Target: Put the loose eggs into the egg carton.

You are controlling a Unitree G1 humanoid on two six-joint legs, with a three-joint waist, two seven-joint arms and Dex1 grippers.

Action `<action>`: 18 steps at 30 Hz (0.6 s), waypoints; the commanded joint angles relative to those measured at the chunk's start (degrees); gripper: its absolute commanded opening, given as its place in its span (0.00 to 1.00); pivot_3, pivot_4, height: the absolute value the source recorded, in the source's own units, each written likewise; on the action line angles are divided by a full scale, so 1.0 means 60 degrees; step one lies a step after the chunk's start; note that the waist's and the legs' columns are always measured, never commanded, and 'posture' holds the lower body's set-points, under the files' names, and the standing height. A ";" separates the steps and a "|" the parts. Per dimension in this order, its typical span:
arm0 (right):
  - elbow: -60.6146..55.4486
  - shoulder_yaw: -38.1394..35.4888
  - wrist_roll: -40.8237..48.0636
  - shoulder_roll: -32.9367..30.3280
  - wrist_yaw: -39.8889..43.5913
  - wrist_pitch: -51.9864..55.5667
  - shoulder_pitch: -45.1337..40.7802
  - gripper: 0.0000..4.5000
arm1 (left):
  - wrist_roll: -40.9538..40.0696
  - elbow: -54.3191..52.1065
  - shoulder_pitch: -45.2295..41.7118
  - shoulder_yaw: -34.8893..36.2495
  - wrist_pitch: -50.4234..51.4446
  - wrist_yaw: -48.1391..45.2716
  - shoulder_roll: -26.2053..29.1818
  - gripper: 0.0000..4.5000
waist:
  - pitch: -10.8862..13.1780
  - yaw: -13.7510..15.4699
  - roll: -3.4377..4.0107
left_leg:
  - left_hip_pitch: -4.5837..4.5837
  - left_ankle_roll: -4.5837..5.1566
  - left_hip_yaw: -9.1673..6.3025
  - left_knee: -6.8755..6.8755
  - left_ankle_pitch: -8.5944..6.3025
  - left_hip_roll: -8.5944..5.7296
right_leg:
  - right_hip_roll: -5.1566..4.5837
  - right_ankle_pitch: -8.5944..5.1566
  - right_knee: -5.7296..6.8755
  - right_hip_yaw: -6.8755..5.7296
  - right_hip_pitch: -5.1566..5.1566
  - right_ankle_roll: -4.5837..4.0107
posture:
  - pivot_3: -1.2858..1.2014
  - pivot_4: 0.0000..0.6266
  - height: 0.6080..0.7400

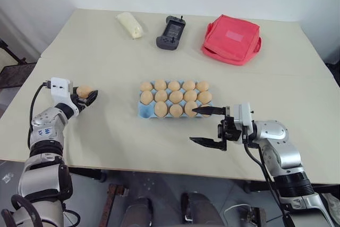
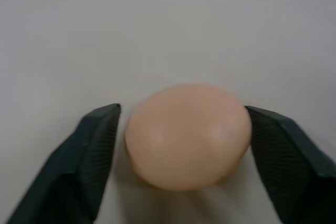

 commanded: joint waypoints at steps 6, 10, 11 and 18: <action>-0.0274 -0.0097 0.0088 -0.0002 -0.0014 -0.0128 0.0051 1.00 | -0.0659 -0.1181 0.0552 0.0234 -0.1160 -0.1558 0.0022 0.60 | 0.0000 -0.0010 0.0000 | 0.0000 -0.0002 0.0002 0.0001 0.0000 0.0002 | 0.0000 0.0000 0.0003 0.0000 -0.0003 0.0000 | 0.52 0.24 1.00; -0.0258 -0.0090 0.0084 -0.0007 -0.0013 -0.0123 0.0070 1.00 | -0.1289 -0.4062 0.1527 -0.0442 -0.0785 -0.3394 -0.0195 0.60 | 0.0000 0.0002 0.0000 | 0.0000 -0.0036 0.0004 0.0000 0.0009 0.0005 | -0.0002 0.0000 0.0005 0.0000 -0.0005 -0.0001 | 0.52 0.24 1.00; -0.0245 -0.0084 0.0075 -0.0009 -0.0014 -0.0127 0.0078 1.00 | -0.1400 -0.4734 0.1695 -0.0657 -0.0473 -0.3637 -0.0272 0.60 | 0.0000 0.0034 0.0000 | -0.0001 -0.0037 0.0003 0.0000 0.0009 0.0006 | -0.0003 0.0000 0.0002 0.0000 -0.0005 -0.0001 | 0.52 0.24 1.00; -0.0236 -0.0035 0.0028 0.0010 -0.0068 -0.0133 0.0082 1.00 | -0.1390 -0.7372 0.2150 -0.2209 0.0853 -0.4481 -0.0842 0.60 | 0.0000 0.0040 0.0001 | 0.0001 -0.0028 0.0003 0.0018 0.0007 0.0002 | -0.0004 0.0000 -0.0004 0.0009 0.0010 0.0000 | 0.52 0.24 1.00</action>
